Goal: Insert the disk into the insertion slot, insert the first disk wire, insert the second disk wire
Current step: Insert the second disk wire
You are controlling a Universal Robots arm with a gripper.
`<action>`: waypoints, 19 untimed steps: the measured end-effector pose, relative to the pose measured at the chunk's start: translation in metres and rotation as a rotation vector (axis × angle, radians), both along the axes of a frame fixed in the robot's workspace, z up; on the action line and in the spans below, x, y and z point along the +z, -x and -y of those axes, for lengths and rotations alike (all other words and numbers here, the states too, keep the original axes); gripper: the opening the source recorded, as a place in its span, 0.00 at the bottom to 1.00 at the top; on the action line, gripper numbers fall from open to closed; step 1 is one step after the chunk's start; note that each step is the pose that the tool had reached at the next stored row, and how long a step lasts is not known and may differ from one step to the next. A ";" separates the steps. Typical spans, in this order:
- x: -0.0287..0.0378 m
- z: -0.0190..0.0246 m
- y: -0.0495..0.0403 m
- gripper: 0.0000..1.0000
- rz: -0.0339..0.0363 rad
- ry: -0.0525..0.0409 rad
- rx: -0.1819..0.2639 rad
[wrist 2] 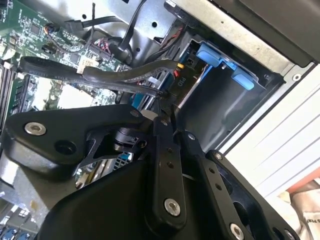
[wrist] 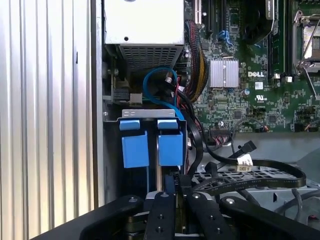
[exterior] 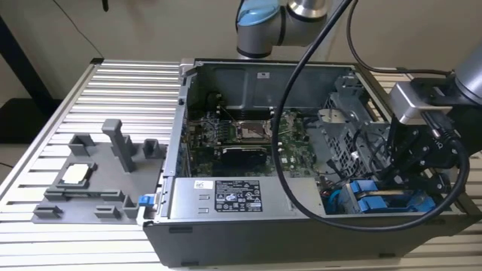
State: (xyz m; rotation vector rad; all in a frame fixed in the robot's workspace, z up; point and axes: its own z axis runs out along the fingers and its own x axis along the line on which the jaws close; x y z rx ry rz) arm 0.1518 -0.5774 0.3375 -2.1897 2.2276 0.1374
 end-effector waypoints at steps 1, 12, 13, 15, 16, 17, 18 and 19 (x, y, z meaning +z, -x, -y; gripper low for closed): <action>-0.0002 0.0000 0.0000 0.16 0.0000 -0.0002 0.000; 0.0134 0.0022 0.0000 0.24 0.0000 -0.0022 -0.001; 0.0134 0.0022 0.0000 0.24 0.0000 -0.0022 -0.001; 0.0132 0.0022 0.0000 0.24 0.0009 -0.0020 -0.001; 0.0129 0.0022 -0.0001 0.24 0.0016 -0.0024 -0.001; 0.0127 0.0022 0.0000 0.22 0.0026 -0.0027 -0.001; 0.0120 0.0022 0.0000 0.16 0.0039 -0.0033 -0.001; 0.0113 0.0022 0.0000 0.16 0.0055 -0.0033 -0.001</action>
